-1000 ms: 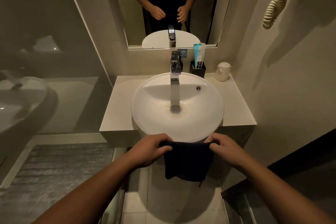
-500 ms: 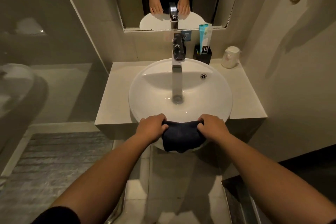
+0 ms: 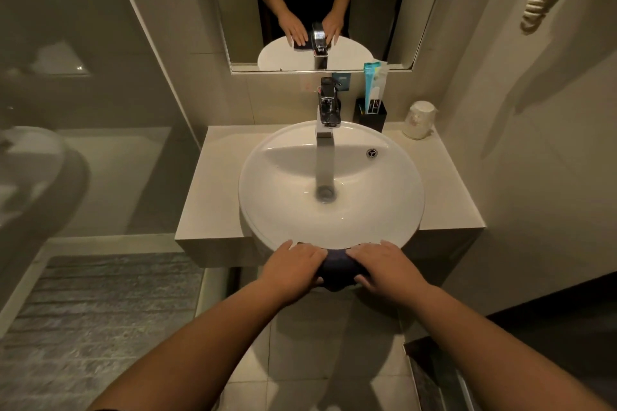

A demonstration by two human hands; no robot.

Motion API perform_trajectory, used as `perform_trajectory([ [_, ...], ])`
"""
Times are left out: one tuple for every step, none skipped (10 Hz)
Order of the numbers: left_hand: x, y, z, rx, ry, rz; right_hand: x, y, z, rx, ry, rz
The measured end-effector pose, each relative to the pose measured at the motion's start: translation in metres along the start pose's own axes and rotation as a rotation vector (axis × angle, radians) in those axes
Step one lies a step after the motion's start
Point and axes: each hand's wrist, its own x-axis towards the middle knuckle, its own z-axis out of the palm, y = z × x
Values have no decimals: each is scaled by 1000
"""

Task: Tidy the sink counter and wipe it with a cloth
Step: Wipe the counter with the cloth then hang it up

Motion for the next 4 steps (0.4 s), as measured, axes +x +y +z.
perform_trajectory([
  [0,-4,5,-13,-1,-20,1,-1,-2,-29,11,28],
  [-2,-3,2,5,13,-6,-3,-8,-11,-67,-7,46],
  [-13,-1,-13,18,55,7,-14,-15,-22,-78,60,108],
  [-15,2,-41,-67,80,-47,-8,-25,-47,41,-68,181],
])
